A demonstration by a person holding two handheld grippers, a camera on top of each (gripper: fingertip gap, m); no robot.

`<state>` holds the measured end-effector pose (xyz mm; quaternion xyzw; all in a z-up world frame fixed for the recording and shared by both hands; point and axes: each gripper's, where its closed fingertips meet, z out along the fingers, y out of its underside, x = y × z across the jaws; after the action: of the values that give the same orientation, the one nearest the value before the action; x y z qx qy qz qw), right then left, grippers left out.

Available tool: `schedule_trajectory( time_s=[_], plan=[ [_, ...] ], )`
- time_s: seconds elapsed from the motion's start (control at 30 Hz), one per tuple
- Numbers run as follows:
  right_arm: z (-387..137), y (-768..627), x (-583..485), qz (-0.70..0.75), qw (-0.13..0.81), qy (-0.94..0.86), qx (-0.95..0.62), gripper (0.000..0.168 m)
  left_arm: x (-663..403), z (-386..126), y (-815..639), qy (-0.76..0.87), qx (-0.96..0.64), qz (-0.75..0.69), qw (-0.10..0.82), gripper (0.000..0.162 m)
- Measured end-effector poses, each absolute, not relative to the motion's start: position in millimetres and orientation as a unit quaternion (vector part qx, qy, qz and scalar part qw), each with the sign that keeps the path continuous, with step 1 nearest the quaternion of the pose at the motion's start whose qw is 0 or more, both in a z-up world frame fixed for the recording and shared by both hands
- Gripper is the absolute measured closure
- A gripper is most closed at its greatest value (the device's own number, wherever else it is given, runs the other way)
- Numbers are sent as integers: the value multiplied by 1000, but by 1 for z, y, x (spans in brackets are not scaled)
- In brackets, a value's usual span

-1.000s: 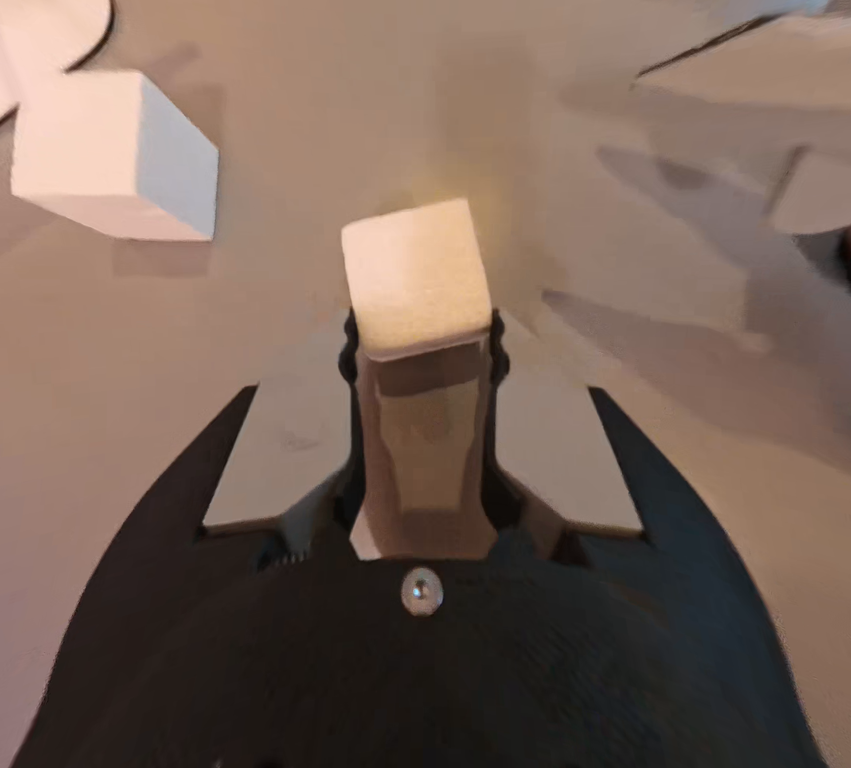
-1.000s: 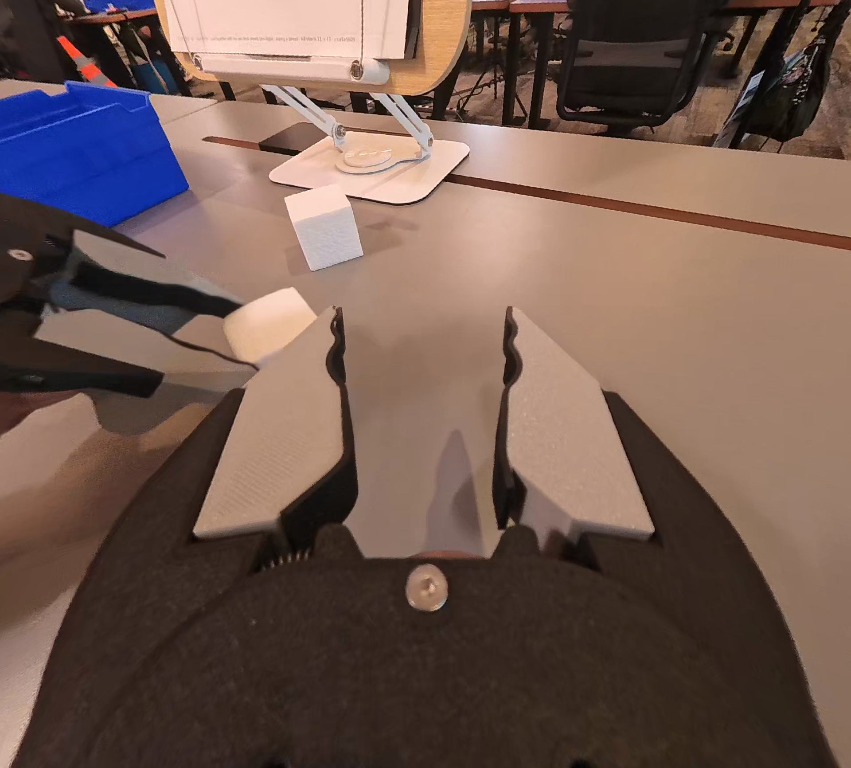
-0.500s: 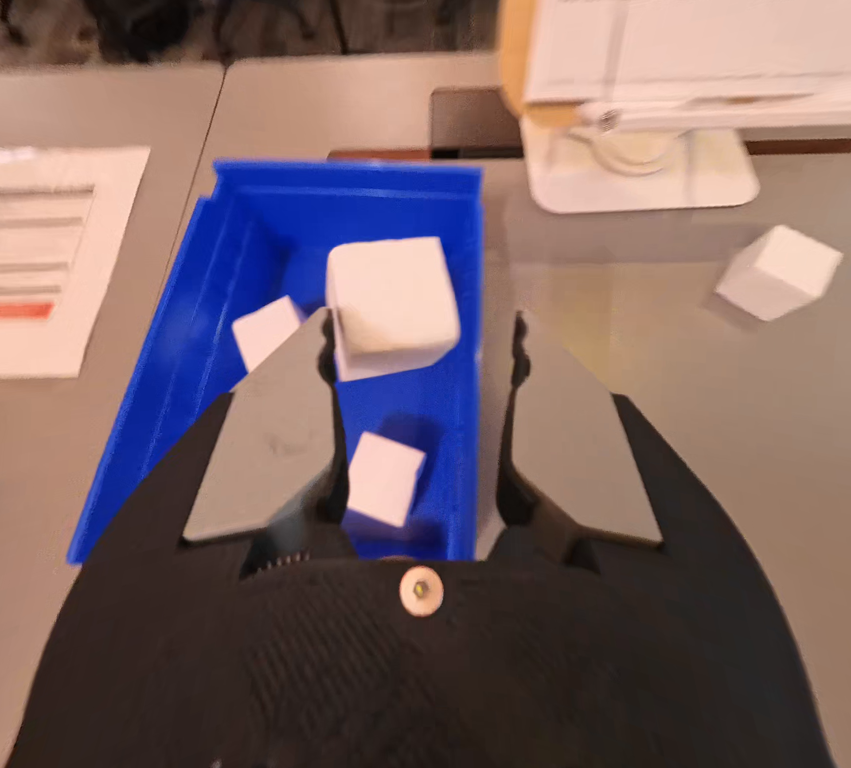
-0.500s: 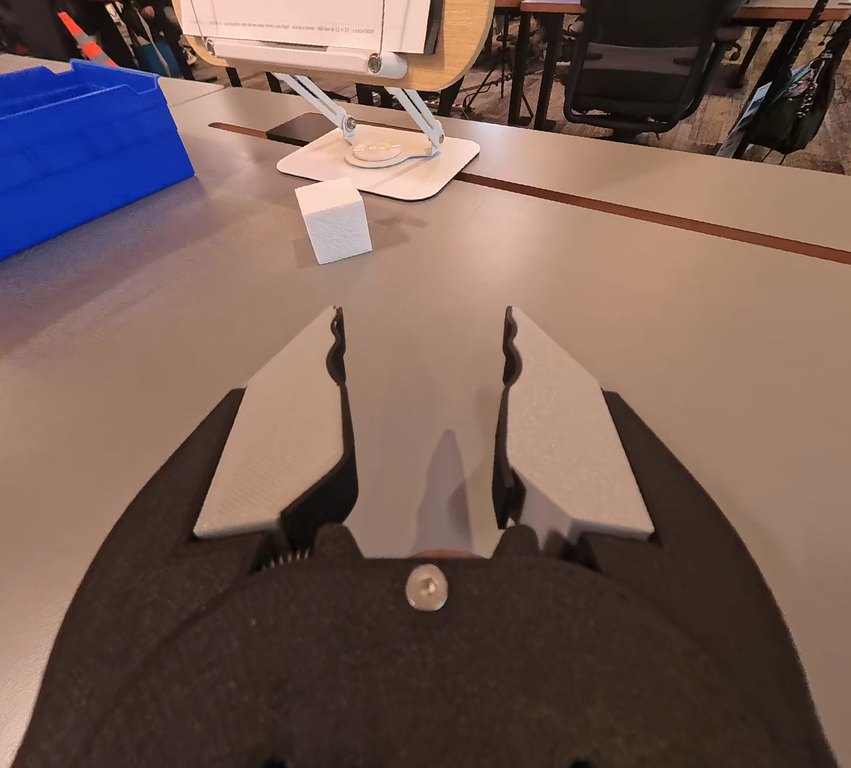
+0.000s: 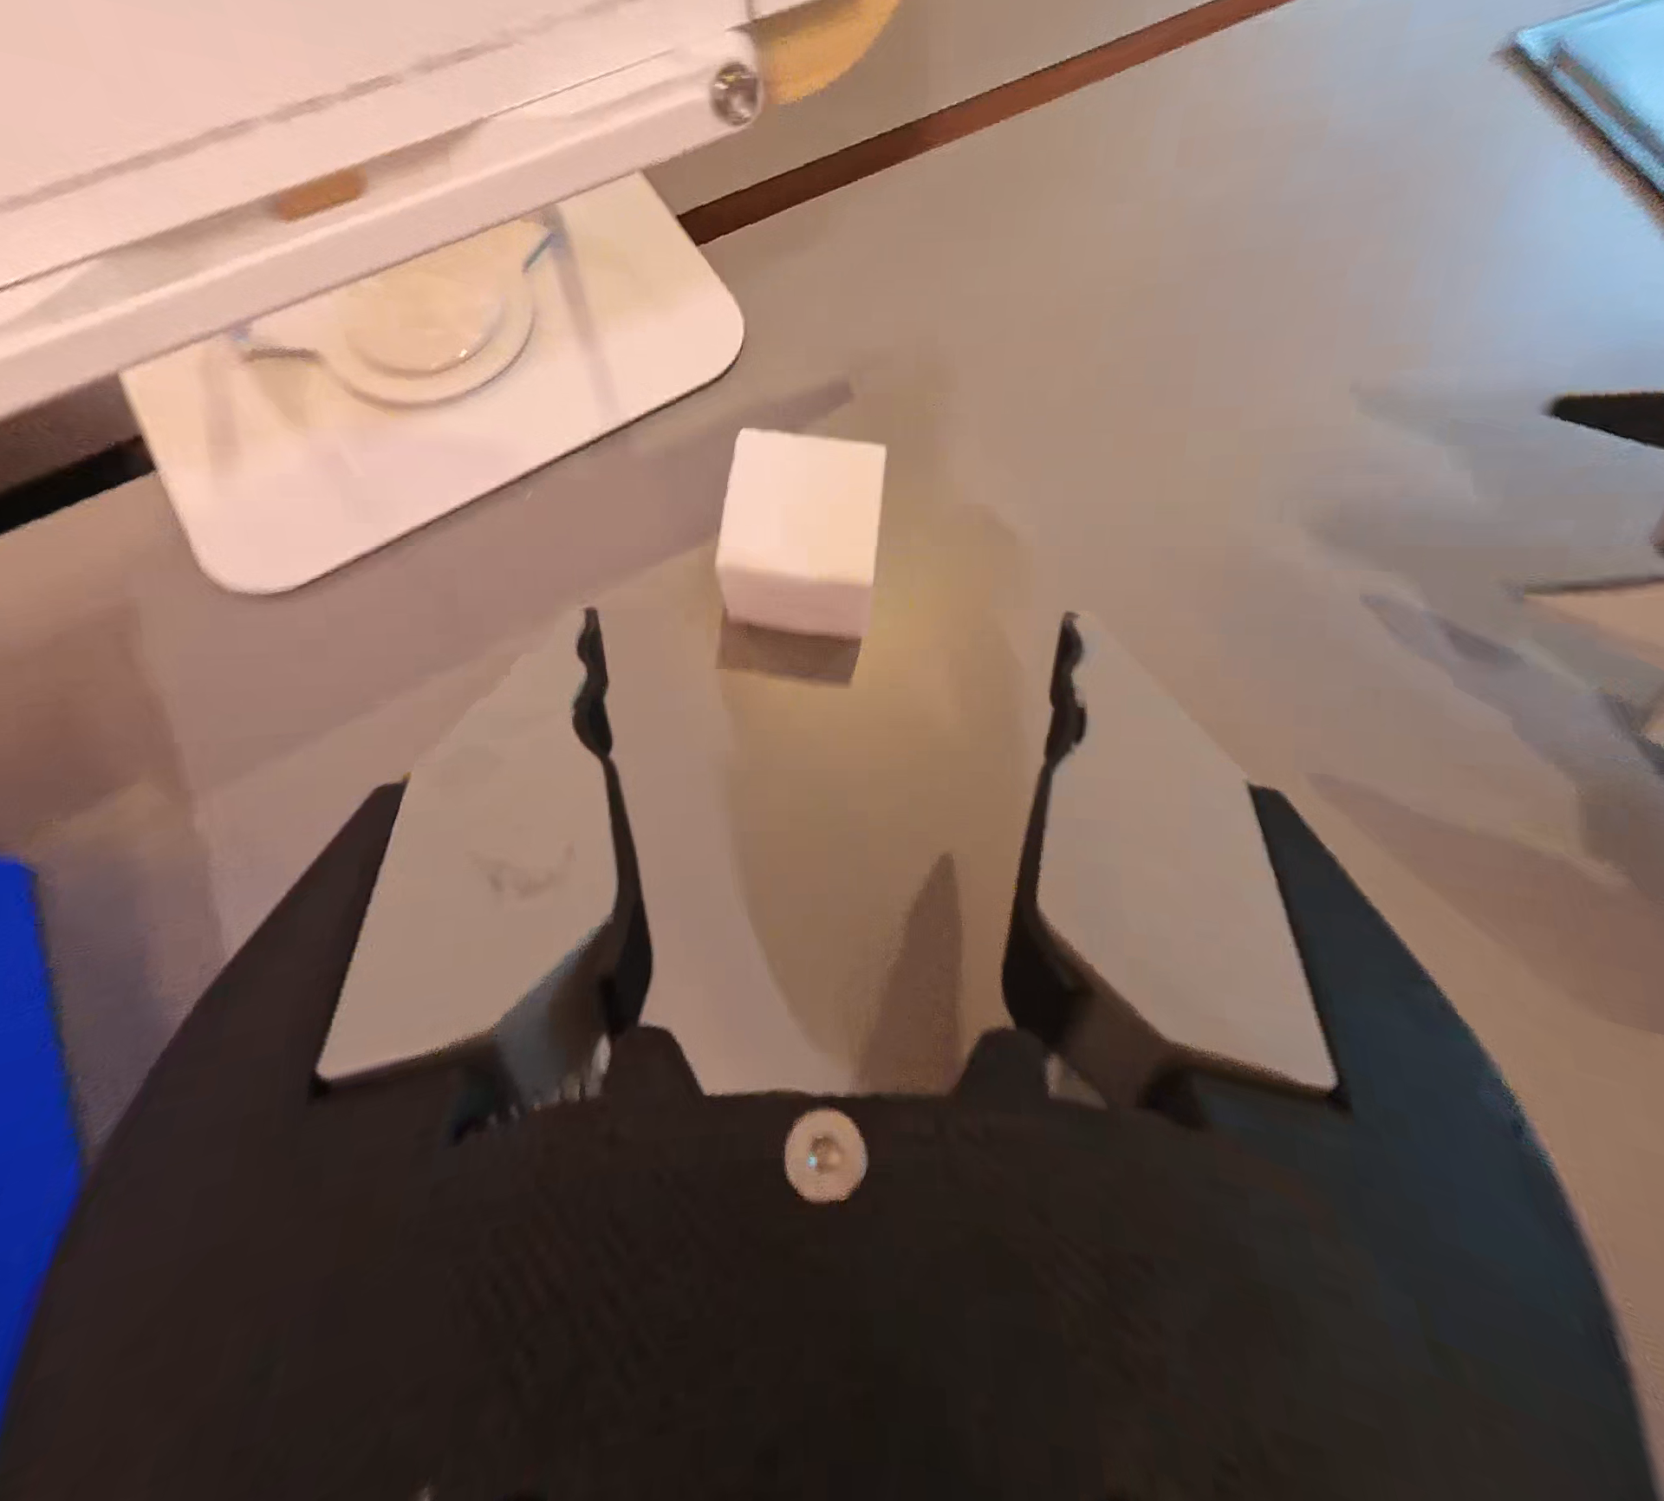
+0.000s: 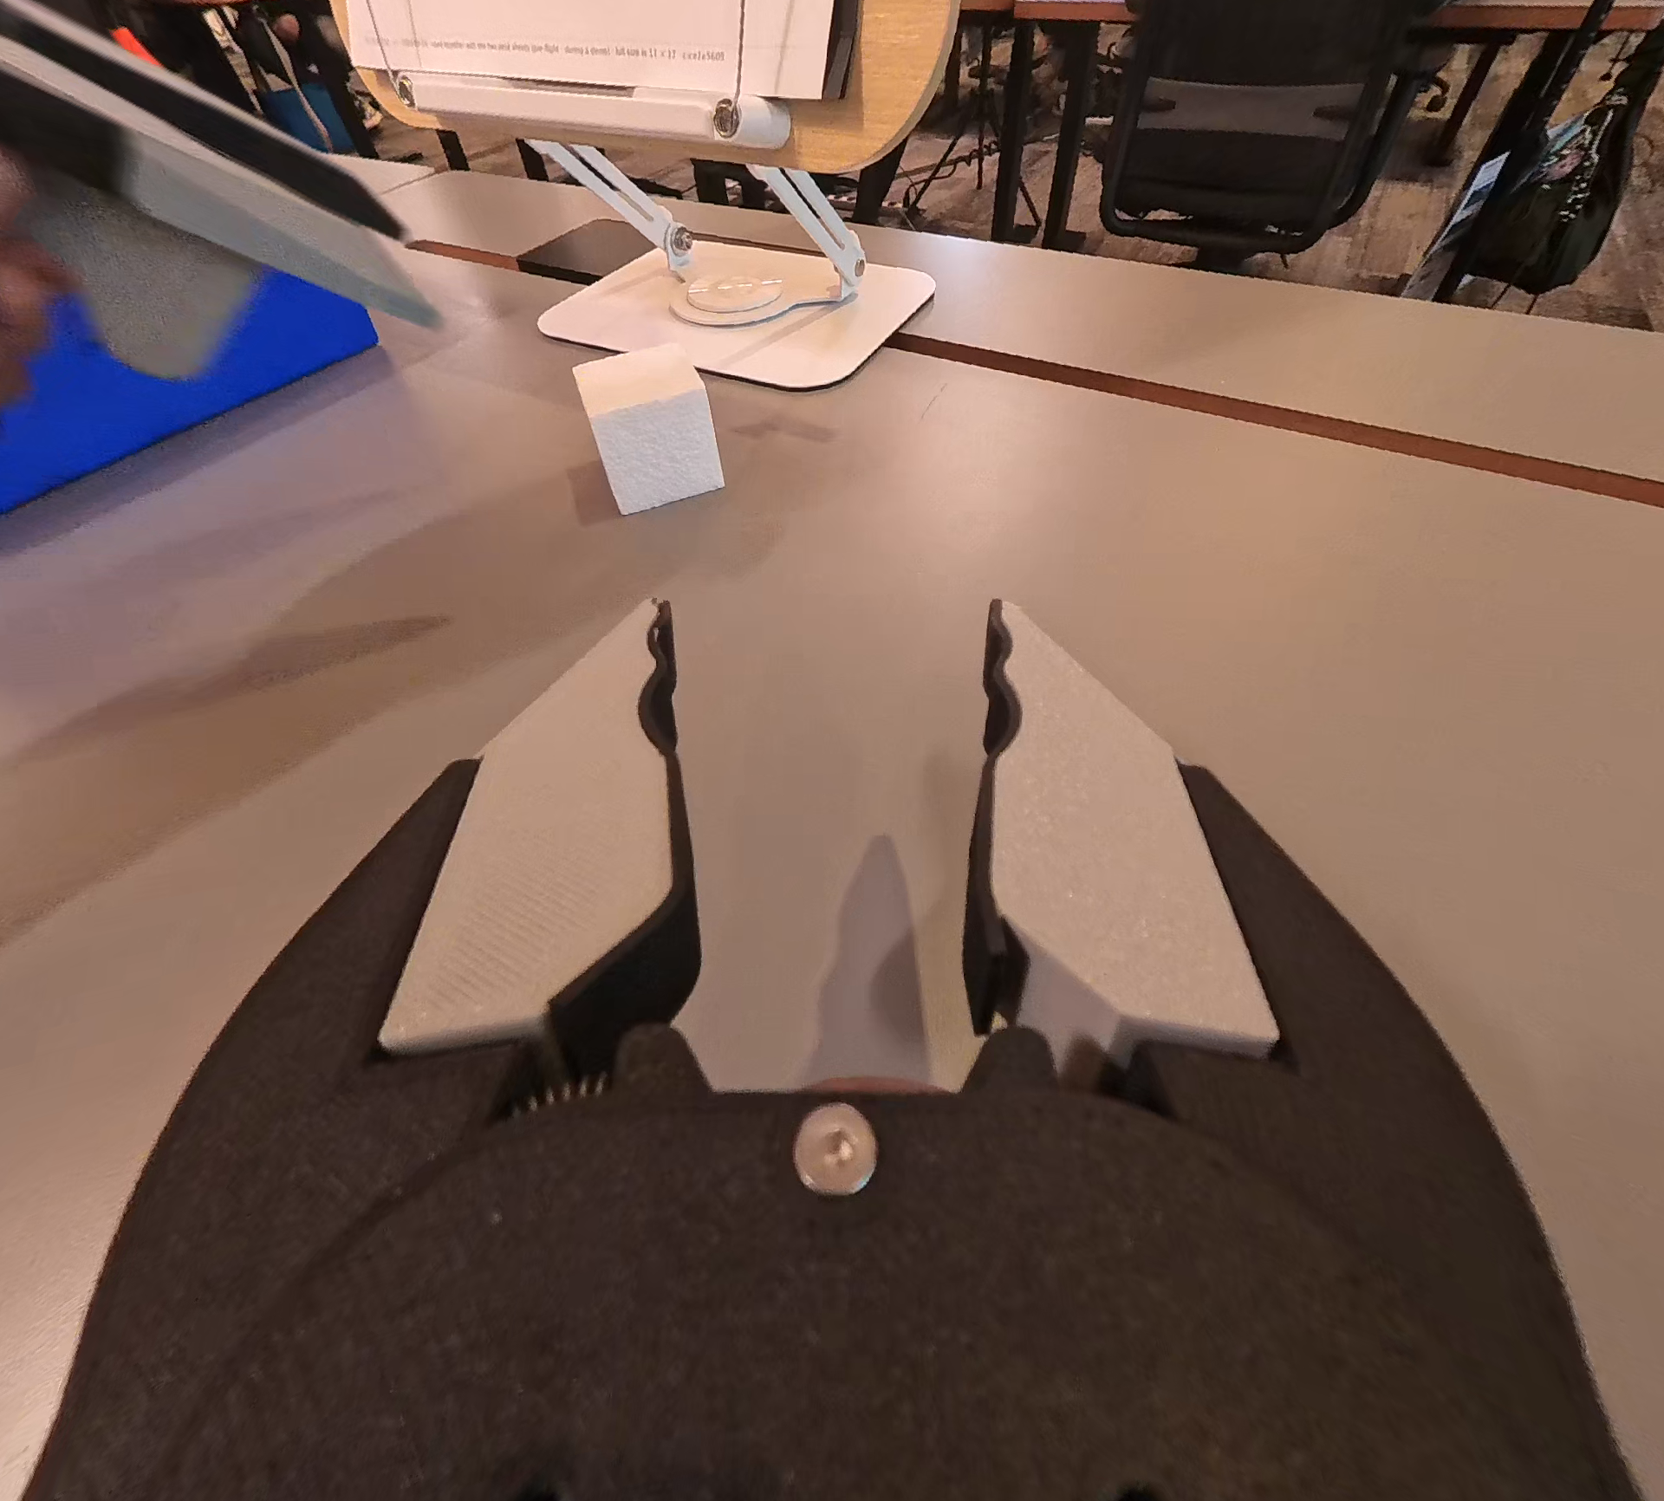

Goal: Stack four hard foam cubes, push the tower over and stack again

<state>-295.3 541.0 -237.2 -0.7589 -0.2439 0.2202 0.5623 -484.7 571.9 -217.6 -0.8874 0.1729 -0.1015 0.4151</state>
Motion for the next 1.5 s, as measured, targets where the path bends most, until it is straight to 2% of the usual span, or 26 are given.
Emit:
schedule_trajectory(
  time_s=[0.13,0.17,0.23,0.27,0.37,0.5,0.6,0.7,0.8,0.9,0.93,1.03,1.13,1.23,1.5],
  plan=[
    [-234,540,-297,228,564,-244,-755,101,-461,-263,611,185,-899,-70,392,64],
    [-234,540,-298,229,564,-245,-755,101,-460,-276,616,184,-905,-67,377,74],
    [-233,539,-299,231,564,-247,-753,101,-464,-294,622,186,-915,-51,355,108],
    [-233,539,-299,232,563,-248,-753,101,-465,-294,621,186,-916,-53,352,108],
    [-231,538,-300,236,564,-250,-751,101,-471,-264,614,189,-906,-56,374,108],
    [-228,536,-301,235,568,-252,-748,102,-507,-188,586,185,-881,-26,435,108],
    [-227,534,-302,235,570,-252,-746,102,-559,-136,553,154,-871,7,467,107],
    [-229,534,-304,231,569,-256,-747,102,-634,-110,522,94,-874,51,474,107],
    [-232,533,-307,227,565,-262,-749,102,-709,-122,498,20,-891,79,448,106],
    [-235,532,-310,219,564,-270,-749,102,-740,-149,483,-31,-908,41,416,81],
    [-236,531,-310,217,564,-272,-749,102,-737,-147,480,-32,-902,19,429,80],
    [-238,531,-311,213,562,-276,-750,102,-718,-116,476,-13,-857,-11,515,88],
    [-241,531,-312,211,558,-279,-752,102,-676,-106,465,27,-842,-44,538,84],
    [-241,531,-313,211,559,-280,-752,102,-628,-122,448,77,-846,-56,525,76],
    [-243,528,-316,209,555,-289,-751,102,-524,-161,428,125,-820,-137,542,77]
  ],
)
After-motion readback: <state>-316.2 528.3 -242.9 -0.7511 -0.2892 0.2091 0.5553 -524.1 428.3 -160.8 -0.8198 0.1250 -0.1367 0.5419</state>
